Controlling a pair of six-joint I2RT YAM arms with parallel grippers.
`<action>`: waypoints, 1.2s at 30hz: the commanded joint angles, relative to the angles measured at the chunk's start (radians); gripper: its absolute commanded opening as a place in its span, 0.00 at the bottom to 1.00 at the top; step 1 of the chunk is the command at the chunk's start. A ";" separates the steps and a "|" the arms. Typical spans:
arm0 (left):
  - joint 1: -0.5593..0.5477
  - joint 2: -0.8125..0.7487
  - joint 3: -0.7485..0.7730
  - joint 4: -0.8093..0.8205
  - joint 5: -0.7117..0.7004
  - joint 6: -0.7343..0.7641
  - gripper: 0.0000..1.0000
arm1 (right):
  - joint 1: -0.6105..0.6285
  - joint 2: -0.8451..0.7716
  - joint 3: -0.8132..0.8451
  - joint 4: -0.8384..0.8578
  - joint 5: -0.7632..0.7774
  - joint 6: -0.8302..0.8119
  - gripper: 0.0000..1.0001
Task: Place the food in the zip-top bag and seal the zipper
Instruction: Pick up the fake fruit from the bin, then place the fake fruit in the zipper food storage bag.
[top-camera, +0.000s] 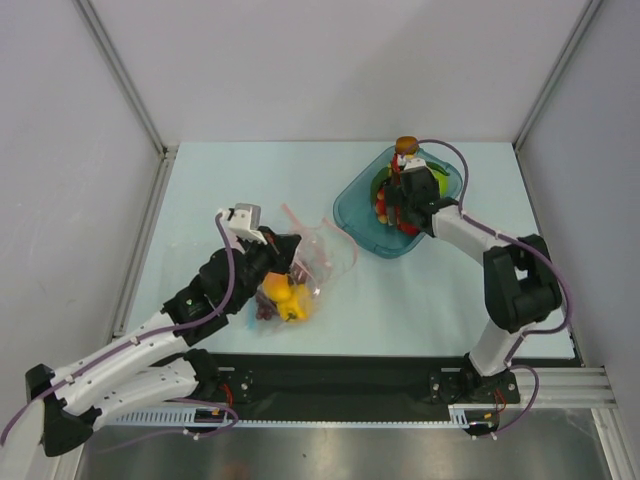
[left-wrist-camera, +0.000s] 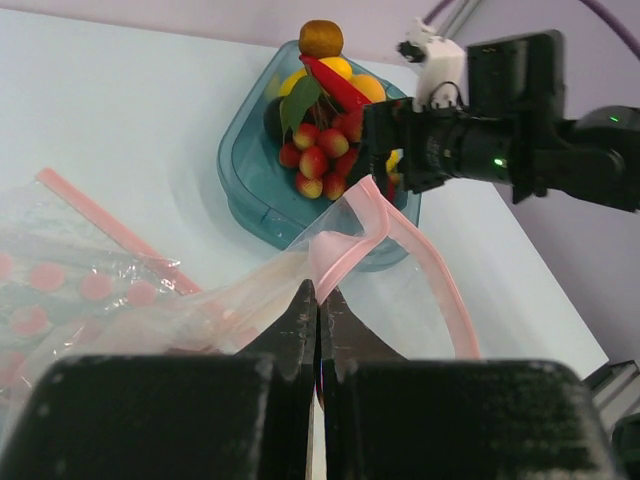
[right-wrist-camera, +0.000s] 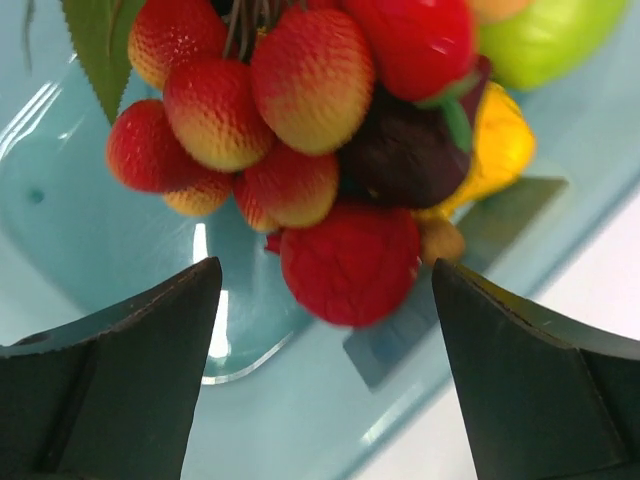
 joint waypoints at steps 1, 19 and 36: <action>0.005 0.019 0.001 0.040 0.043 0.018 0.00 | 0.002 0.099 0.092 -0.030 0.027 -0.047 0.91; 0.005 0.002 -0.004 0.037 0.034 0.023 0.00 | -0.016 0.096 0.148 -0.154 -0.115 0.067 0.44; 0.003 0.126 0.028 0.039 0.078 0.021 0.00 | 0.099 -0.506 -0.192 0.203 -0.434 0.066 0.38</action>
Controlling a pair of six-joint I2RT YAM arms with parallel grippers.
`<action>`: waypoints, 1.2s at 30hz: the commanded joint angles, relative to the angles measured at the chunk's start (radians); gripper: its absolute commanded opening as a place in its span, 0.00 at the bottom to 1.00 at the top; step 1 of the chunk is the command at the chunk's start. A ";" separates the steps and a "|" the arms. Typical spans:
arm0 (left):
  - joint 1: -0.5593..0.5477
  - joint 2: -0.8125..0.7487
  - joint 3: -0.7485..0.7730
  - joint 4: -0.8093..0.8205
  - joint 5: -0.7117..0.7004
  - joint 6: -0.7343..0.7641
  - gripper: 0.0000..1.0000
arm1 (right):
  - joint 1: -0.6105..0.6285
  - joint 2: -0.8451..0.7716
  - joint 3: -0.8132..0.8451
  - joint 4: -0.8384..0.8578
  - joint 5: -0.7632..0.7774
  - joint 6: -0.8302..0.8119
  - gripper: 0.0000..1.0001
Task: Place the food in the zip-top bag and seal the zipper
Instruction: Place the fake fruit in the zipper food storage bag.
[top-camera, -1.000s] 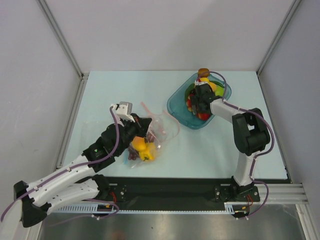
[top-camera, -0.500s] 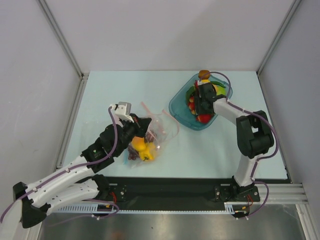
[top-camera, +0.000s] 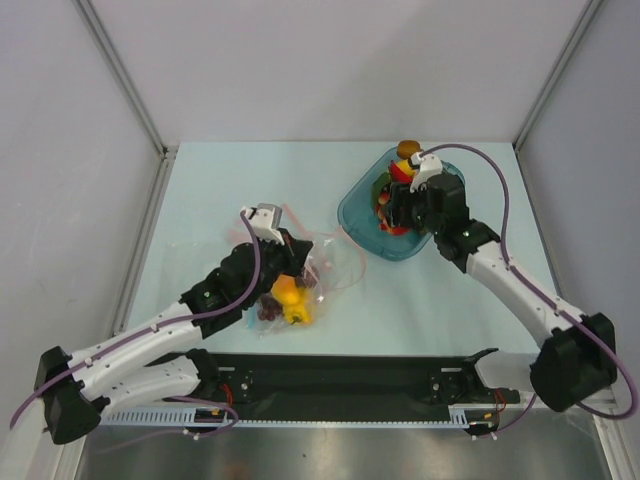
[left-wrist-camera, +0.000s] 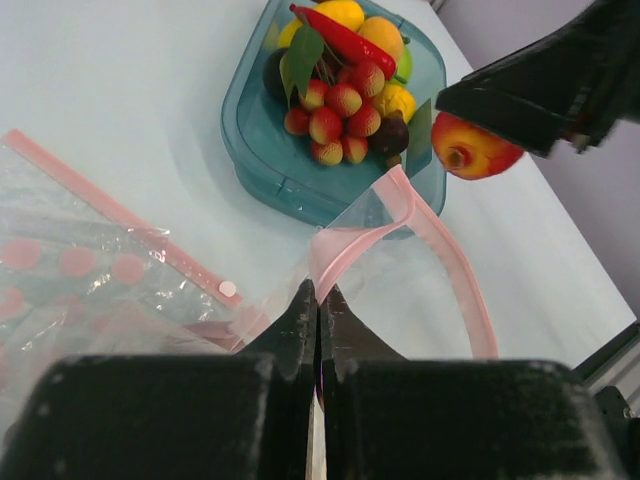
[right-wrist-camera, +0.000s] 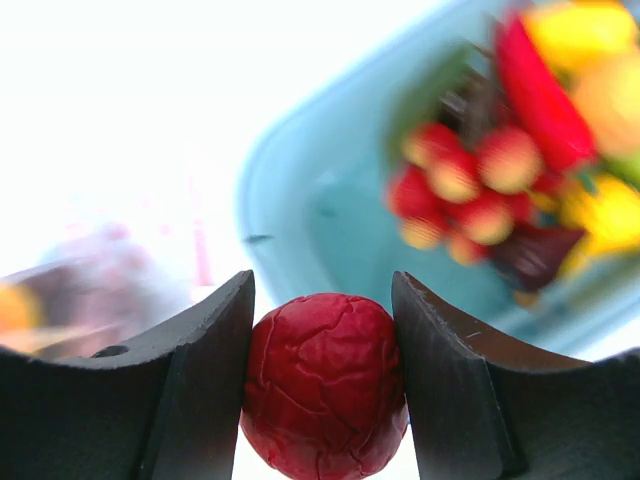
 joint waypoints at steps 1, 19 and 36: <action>0.003 0.009 0.030 0.016 0.021 0.021 0.00 | 0.083 -0.118 -0.072 0.195 -0.142 -0.044 0.38; 0.002 -0.129 0.056 -0.050 0.136 -0.024 0.00 | 0.416 -0.310 -0.262 0.560 -0.314 -0.188 0.32; 0.002 -0.218 0.028 -0.067 0.038 -0.044 0.00 | 0.557 -0.161 -0.185 0.524 -0.116 -0.253 1.00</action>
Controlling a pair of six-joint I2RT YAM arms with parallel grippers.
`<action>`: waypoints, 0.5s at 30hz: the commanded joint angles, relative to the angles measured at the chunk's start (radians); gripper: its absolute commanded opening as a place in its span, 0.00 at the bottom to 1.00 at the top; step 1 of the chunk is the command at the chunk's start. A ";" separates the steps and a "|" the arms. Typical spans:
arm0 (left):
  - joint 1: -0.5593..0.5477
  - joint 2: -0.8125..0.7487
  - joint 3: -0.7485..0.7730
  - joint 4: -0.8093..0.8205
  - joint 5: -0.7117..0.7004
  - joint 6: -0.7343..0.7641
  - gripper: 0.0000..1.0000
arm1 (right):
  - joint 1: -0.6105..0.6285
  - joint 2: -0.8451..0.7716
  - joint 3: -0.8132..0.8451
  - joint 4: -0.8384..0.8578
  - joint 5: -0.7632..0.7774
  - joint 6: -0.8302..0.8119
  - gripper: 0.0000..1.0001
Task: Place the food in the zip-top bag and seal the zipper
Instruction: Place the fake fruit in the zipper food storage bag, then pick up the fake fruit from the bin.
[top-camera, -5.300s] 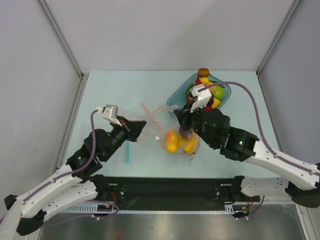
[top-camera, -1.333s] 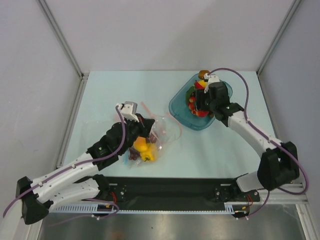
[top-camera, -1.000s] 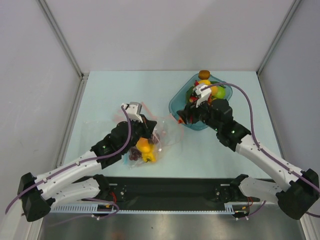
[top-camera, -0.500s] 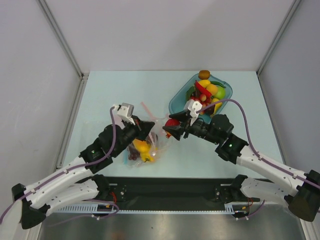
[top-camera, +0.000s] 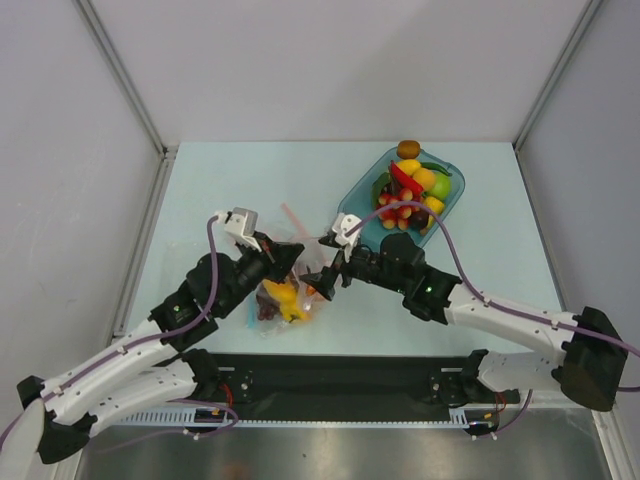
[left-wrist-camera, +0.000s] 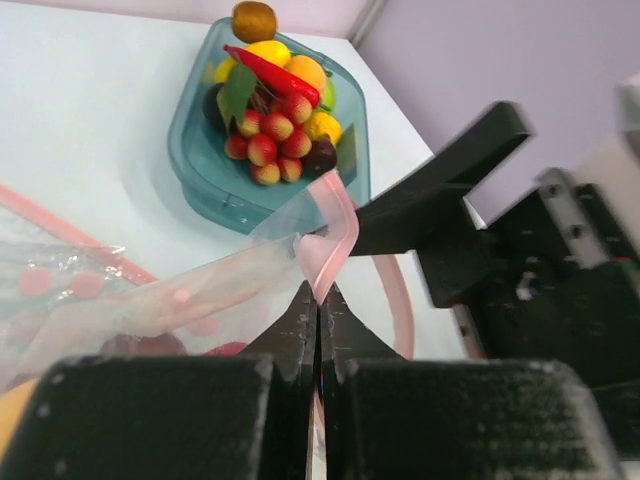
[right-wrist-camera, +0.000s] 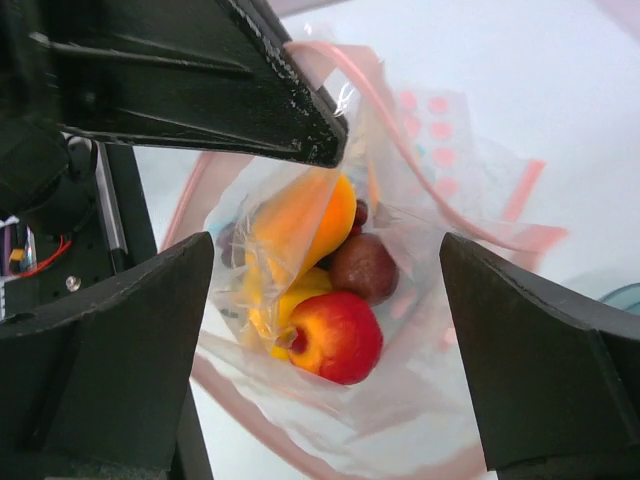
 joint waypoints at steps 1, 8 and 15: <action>0.002 -0.037 0.017 0.005 -0.096 -0.024 0.00 | 0.006 -0.104 0.021 0.021 0.078 -0.043 1.00; 0.002 -0.103 -0.042 0.027 -0.228 -0.051 0.00 | -0.002 -0.224 -0.034 0.049 0.317 -0.018 1.00; 0.002 -0.111 -0.082 0.054 -0.246 -0.051 0.00 | -0.219 -0.202 0.003 -0.077 0.379 0.164 1.00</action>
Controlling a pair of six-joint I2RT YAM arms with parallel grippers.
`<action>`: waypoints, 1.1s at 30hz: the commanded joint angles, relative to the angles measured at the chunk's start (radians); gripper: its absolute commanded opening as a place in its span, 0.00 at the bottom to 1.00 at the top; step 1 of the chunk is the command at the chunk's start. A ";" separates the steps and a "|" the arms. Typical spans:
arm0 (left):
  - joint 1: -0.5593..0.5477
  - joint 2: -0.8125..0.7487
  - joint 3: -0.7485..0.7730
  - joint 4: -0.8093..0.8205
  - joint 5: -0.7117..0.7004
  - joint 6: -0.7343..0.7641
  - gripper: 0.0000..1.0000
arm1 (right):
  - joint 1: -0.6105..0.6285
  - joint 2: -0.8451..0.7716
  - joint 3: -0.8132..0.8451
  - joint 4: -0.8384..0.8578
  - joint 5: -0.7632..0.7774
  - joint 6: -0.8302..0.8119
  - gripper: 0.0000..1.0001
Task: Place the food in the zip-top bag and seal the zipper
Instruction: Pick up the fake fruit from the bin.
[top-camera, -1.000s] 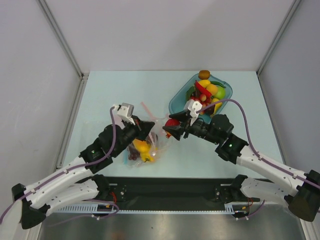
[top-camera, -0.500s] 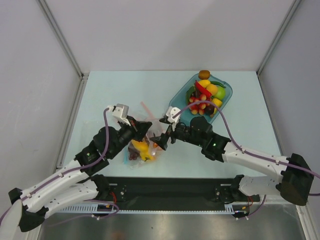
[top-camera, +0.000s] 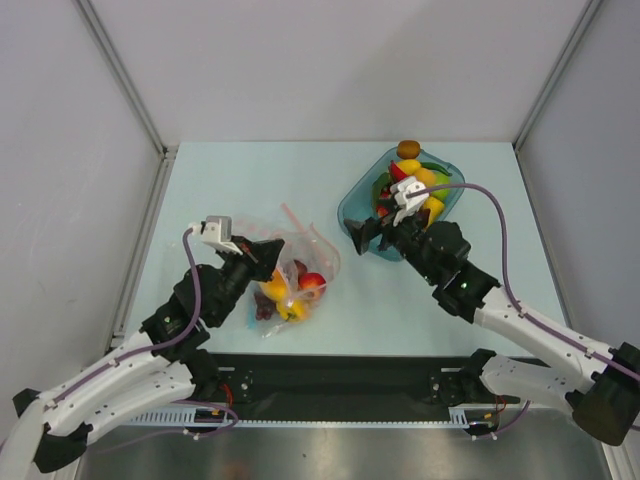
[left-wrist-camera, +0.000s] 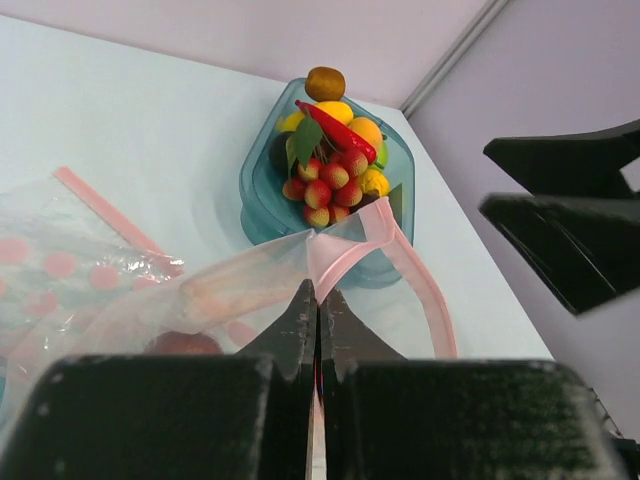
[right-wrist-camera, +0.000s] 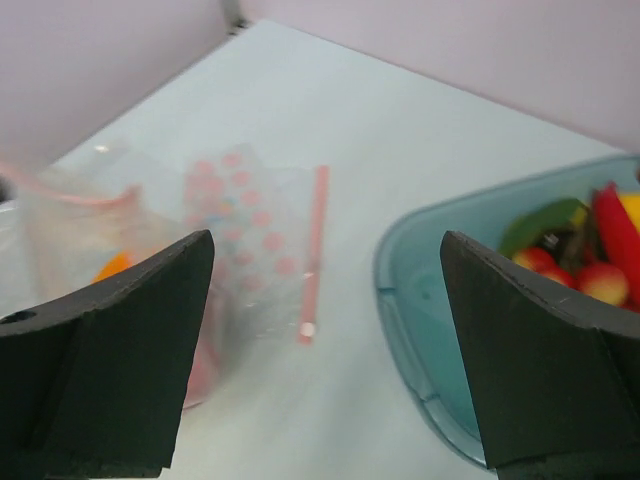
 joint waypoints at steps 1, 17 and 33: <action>0.002 0.003 -0.019 0.081 -0.037 -0.009 0.00 | -0.132 0.014 0.022 -0.063 0.044 0.123 1.00; 0.002 0.001 -0.079 0.148 -0.144 0.020 0.00 | -0.403 0.259 0.189 -0.397 0.065 0.079 1.00; 0.002 0.013 -0.074 0.149 -0.110 0.014 0.01 | -0.482 0.648 0.307 -0.374 0.160 -0.024 0.92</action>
